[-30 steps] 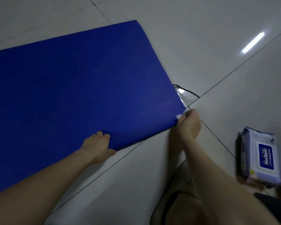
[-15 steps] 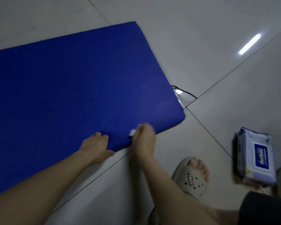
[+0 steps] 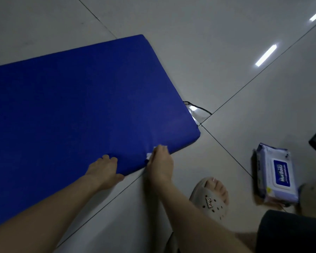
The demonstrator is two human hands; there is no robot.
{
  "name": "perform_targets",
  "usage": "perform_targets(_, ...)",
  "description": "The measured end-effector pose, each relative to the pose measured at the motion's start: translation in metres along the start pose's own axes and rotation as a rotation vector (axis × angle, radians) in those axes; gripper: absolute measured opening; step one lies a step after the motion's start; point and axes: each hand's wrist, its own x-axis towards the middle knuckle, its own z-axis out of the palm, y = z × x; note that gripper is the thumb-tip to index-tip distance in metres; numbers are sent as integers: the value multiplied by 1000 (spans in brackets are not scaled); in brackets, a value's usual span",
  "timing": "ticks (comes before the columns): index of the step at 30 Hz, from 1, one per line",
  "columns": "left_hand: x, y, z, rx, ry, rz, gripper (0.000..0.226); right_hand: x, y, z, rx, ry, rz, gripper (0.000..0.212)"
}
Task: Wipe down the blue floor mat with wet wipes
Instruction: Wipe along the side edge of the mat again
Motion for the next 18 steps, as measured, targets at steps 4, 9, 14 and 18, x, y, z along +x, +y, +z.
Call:
perform_targets(4,-4,3,-4,28,-4,-17,49,-43,-25,43,-97,-111,-161,16)
perform_targets(9,-5,9,-9,77,-107,-18,41,-66,-24,52,22,-268,-175,10)
perform_targets(14,13,16,-70,-247,-530,-150,35,-8,-47,20,267,-80,11,23)
perform_targets(18,34,12,-122,-967,-386,-108,28,62,-89,-9,294,-64,-81,19)
